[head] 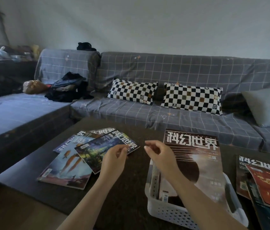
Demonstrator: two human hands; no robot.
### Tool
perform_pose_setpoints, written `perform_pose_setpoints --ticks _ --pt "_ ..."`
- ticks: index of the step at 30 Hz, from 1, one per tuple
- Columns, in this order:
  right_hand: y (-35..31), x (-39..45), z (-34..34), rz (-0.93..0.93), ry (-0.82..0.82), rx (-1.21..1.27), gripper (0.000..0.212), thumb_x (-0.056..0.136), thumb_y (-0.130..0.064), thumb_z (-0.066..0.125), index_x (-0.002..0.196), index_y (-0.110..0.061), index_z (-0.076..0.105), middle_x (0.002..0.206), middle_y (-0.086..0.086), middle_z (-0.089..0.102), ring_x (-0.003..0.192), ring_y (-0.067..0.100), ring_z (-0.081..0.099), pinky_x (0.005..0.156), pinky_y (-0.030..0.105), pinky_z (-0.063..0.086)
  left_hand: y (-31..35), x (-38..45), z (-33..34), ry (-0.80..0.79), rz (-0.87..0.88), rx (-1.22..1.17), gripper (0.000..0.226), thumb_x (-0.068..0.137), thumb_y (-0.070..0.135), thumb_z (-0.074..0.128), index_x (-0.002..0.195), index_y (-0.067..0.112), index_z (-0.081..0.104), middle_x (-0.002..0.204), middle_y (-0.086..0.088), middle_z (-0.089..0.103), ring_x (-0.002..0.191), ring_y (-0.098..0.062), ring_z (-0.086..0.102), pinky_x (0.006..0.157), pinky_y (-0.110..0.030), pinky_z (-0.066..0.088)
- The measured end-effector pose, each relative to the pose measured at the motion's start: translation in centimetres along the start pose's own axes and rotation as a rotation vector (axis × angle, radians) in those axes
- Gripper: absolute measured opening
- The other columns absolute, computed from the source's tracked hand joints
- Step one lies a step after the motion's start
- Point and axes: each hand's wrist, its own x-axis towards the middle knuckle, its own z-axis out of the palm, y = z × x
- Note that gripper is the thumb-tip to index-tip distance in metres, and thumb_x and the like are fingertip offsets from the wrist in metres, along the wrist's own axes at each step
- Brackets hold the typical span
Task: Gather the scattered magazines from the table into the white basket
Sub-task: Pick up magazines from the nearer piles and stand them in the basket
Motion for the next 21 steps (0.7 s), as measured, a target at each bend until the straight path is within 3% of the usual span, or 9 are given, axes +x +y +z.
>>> perform_pose_setpoints --ticks 3,7,10,12,16,18,21 --pt "-0.3 2.5 2.7 0.005 -0.068 -0.061 0.021 0.089 -0.028 0.06 0.109 -0.023 0.064 0.093 -0.014 0.062 0.081 -0.005 0.055 0.064 0.003 0.04 -2.2 1.5 -1.2 0.053 -0.02 0.055 0.021 0.097 0.025 0.051 0.111 0.024 0.067 0.082 0.013 0.064 0.071 -0.004 0.061 0.057 -0.016 0.044" --pt "0.0 5.7 6.1 0.082 -0.156 -0.148 0.027 0.088 -0.03 0.06 0.113 -0.019 0.063 0.102 -0.003 0.064 0.088 0.008 0.057 0.071 0.018 0.044 -5.3 3.5 -2.2 0.076 -0.092 0.113 0.019 0.096 0.027 0.052 0.111 0.025 0.064 0.083 0.01 0.063 0.068 -0.004 0.059 0.055 -0.017 0.042" --pt "0.4 7.4 8.5 0.196 -0.24 -0.146 0.03 0.088 -0.03 0.061 0.116 -0.017 0.061 0.103 0.0 0.062 0.09 0.015 0.06 0.078 0.031 0.053 -7.2 5.3 -2.8 0.112 -0.141 0.139 0.021 0.096 0.029 0.053 0.113 0.024 0.064 0.092 0.009 0.064 0.075 -0.005 0.062 0.067 -0.026 0.054" --pt "0.8 8.3 10.1 0.272 -0.303 -0.143 0.034 0.088 -0.03 0.061 0.118 -0.014 0.059 0.11 0.004 0.062 0.097 0.019 0.061 0.085 0.035 0.053 -8.6 6.6 -3.2 0.138 -0.141 0.203 0.025 0.096 0.031 0.052 0.116 0.023 0.064 0.105 0.004 0.066 0.087 -0.007 0.062 0.078 -0.03 0.054" --pt "1.7 9.6 12.3 0.386 -0.455 -0.211 0.042 0.088 -0.033 0.062 0.123 -0.011 0.055 0.119 0.007 0.059 0.105 0.022 0.06 0.092 0.04 0.051 -11.7 9.8 -3.5 0.096 -0.124 0.366 0.035 0.097 0.035 0.047 0.126 0.021 0.06 0.13 -0.002 0.059 0.119 -0.019 0.053 0.104 -0.042 0.039" --pt "2.1 10.1 12.8 0.482 -0.525 -0.225 0.047 0.088 -0.034 0.061 0.126 -0.008 0.051 0.12 0.009 0.058 0.104 0.023 0.061 0.087 0.037 0.054 -13.0 11.5 -3.7 0.016 -0.131 0.47 0.041 0.098 0.036 0.045 0.134 0.021 0.053 0.142 -0.004 0.05 0.133 -0.022 0.041 0.115 -0.048 0.023" --pt "2.5 10.4 13.4 0.645 -0.568 -0.089 0.053 0.09 -0.029 0.06 0.134 -0.005 0.041 0.124 0.012 0.053 0.098 0.021 0.061 0.072 0.029 0.056 -14.6 13.7 -4.0 -0.063 -0.124 0.693 0.055 0.096 0.049 0.041 0.145 0.023 0.039 0.156 -0.005 0.03 0.145 -0.023 0.02 0.12 -0.044 0.007"
